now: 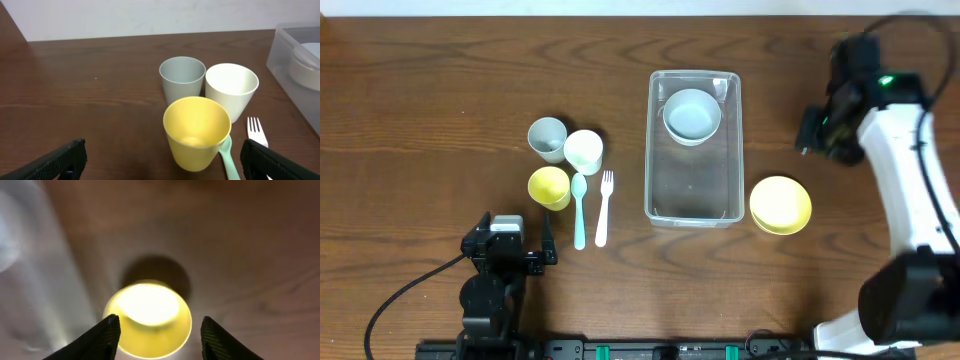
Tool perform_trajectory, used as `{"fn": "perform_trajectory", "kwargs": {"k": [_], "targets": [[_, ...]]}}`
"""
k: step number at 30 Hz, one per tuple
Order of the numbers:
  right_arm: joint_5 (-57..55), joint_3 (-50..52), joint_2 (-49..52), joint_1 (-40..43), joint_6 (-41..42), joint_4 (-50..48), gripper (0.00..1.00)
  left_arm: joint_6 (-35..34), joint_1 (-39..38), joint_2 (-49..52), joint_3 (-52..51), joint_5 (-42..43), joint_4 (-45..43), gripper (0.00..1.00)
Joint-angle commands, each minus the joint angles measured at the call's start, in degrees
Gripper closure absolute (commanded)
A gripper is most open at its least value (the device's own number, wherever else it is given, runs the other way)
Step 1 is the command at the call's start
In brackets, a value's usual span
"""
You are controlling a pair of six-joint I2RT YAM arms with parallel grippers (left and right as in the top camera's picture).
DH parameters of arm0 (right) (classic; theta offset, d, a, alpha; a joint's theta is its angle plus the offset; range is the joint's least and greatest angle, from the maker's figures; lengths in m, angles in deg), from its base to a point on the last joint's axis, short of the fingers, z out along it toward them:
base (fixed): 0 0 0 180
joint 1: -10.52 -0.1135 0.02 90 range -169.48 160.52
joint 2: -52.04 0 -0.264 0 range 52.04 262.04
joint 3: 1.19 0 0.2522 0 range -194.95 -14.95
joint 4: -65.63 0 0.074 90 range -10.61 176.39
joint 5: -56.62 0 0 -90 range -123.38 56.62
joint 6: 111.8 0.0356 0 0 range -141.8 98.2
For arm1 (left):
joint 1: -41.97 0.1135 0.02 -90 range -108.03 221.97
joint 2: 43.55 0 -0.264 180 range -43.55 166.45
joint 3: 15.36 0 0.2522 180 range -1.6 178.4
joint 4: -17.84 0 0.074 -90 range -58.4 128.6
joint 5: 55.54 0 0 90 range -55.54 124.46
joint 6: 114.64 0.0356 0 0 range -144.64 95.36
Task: Pack container
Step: 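Move the right gripper to the yellow bowl and grasp its rim, then lift the yellow bowl and stack it onto the bowls in the container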
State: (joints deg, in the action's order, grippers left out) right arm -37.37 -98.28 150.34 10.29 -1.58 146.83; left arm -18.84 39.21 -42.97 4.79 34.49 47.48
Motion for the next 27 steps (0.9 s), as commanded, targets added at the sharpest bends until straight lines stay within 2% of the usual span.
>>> {"fn": "perform_trajectory", "kwargs": {"k": [1, 6, 10, 12, 16, 19, 23, 24, 27], "targets": [[0.15, 10.23, 0.5, 0.17, 1.22, -4.46, 0.46, -0.5, 0.24, -0.31, -1.42, 0.42, 0.26, 0.02], [1.27, 23.06, 0.5, 0.17, 1.95, -15.74, 0.47, -0.5, 0.24, -0.31, -1.42, 0.42, 0.26, 0.02], [1.73, 27.71, 0.5, 0.17, 2.03, -21.66, 0.73, -0.5, 0.24, -0.31, -1.42, 0.42, 0.28, 0.02], [2.08, 28.2, 0.5, 0.17, 2.25, -22.25, 0.82, -0.5, 0.24, -0.31, -1.42, 0.44, 0.26, 0.02], [2.08, 27.87, -0.09, 0.17, 2.25, -22.23, 0.96, -0.5, 0.24, -0.31, -1.42, 0.42, 0.26, 0.02], [2.08, 27.87, -0.59, 0.17, 2.45, -22.14, 1.0, -0.5, 0.24, -0.31, -1.42, 0.42, 0.26, 0.02], [2.08, 27.87, -0.61, 0.17, 2.43, -21.86, 0.99, -0.5, 0.24, -0.31, -1.42, 0.42, 0.26, 0.02], [2.08, 27.87, -0.61, 0.17, 2.43, -21.81, 0.95, -0.5, 0.24, -0.31, -1.42, 0.42, 0.26, 0.02], [3.37, 27.87, -0.61, 0.17, 2.27, -21.81, 0.59, -0.5, 0.24, -0.31, -1.42, 0.42, 0.26, 0.02]]}}
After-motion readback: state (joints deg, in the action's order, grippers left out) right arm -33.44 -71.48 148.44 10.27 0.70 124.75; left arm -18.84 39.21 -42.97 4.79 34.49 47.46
